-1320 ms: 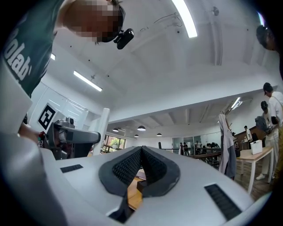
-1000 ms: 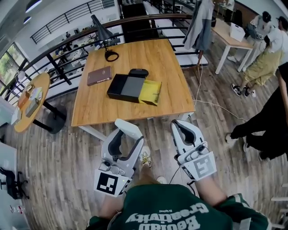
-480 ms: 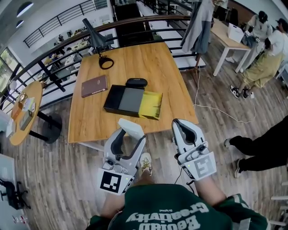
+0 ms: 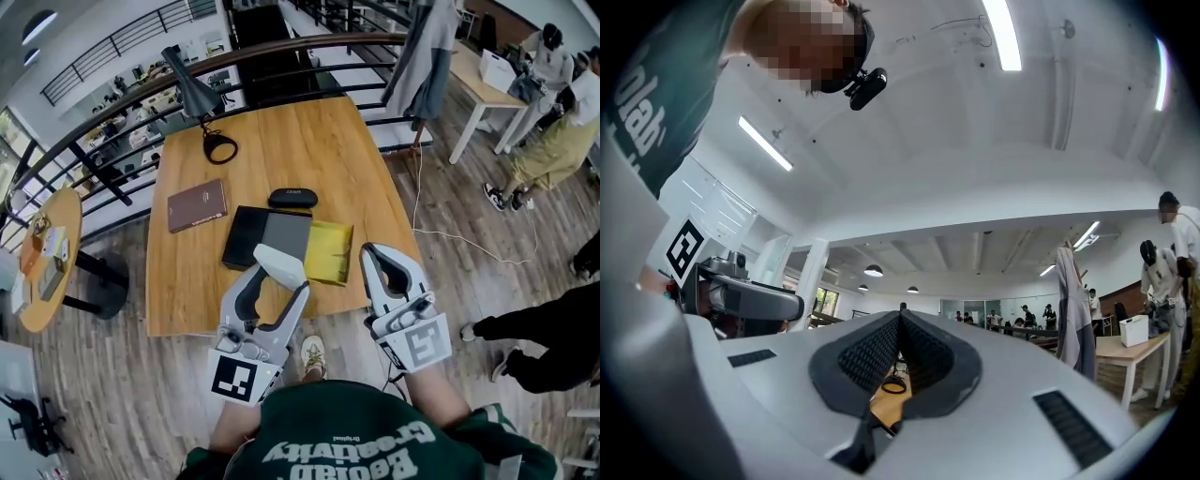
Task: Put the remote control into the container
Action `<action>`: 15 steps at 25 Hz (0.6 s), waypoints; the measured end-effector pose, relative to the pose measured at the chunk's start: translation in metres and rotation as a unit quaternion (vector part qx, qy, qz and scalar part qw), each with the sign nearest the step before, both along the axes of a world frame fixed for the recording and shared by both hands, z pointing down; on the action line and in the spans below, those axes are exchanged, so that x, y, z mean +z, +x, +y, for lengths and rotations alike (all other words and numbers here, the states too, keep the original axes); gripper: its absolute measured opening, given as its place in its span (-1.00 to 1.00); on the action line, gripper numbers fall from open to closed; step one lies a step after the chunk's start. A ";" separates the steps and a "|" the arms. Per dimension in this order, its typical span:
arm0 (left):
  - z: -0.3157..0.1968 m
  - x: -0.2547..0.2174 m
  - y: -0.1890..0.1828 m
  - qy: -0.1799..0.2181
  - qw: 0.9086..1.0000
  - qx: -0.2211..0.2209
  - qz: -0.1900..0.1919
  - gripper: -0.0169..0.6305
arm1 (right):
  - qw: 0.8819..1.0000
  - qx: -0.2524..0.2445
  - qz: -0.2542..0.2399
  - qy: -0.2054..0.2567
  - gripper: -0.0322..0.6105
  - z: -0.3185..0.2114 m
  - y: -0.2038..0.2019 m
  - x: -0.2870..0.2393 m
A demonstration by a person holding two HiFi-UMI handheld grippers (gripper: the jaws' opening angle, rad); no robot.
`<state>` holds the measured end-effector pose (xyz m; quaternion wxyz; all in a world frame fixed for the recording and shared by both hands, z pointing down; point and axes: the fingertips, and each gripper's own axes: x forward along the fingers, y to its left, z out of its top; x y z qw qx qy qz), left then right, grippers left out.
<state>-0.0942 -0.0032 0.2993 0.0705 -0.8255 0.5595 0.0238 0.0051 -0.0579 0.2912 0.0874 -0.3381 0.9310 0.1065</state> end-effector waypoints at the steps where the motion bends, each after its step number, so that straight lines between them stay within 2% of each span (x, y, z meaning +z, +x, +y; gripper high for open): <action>1: -0.009 0.000 -0.004 0.000 1.000 0.006 -0.001 -0.18 | 1.000 0.003 0.001 0.000 -0.85 -0.009 -0.004 0.001; 7: -0.056 0.002 -0.017 0.002 0.999 0.040 -0.004 -0.18 | 1.000 0.026 0.007 -0.002 -0.85 -0.053 -0.022 0.007; 15: -0.090 0.001 -0.024 0.003 0.997 0.082 -0.010 -0.18 | 0.998 0.055 0.011 0.013 -0.85 -0.090 -0.036 0.002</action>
